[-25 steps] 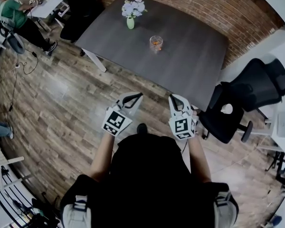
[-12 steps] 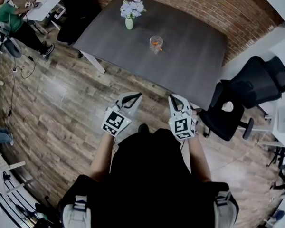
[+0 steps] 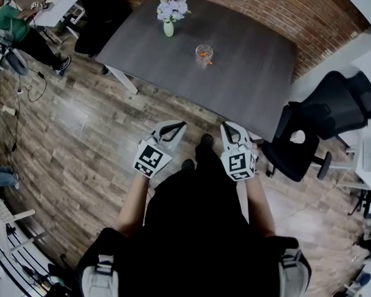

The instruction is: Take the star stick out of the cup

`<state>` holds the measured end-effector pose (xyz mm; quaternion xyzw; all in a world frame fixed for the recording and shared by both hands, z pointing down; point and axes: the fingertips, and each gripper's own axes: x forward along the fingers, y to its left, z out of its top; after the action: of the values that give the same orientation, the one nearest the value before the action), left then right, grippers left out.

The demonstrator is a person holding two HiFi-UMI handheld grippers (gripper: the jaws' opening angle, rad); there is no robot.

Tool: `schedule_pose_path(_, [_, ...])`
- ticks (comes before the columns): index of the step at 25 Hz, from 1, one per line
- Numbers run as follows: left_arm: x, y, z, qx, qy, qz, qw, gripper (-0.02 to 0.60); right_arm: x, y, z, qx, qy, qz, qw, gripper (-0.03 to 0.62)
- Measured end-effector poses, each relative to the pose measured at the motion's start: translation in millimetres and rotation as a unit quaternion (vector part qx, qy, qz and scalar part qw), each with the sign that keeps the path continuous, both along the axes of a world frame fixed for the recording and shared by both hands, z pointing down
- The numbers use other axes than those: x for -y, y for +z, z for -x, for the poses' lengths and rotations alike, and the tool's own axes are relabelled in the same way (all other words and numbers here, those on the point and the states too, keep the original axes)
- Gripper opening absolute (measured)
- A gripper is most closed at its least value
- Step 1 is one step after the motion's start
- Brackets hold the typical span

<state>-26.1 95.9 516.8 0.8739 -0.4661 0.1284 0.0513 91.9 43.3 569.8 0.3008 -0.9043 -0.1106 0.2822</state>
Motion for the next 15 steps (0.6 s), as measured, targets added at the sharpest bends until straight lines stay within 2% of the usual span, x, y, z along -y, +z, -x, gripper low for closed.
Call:
schedule_pose_path(7, [7, 3, 10, -0.004, -0.017, 0.003, 0.9998, 0.003, 12, 2, 7, -0.004, -0.011, 0.001, 1.0, 0.0])
schedule_pose_path(15, [33, 3, 16, -0.007, -0.016, 0.014, 0.9998, 0.003, 43, 3, 14, -0.003, -0.007, 0.002, 1.0, 0.0])
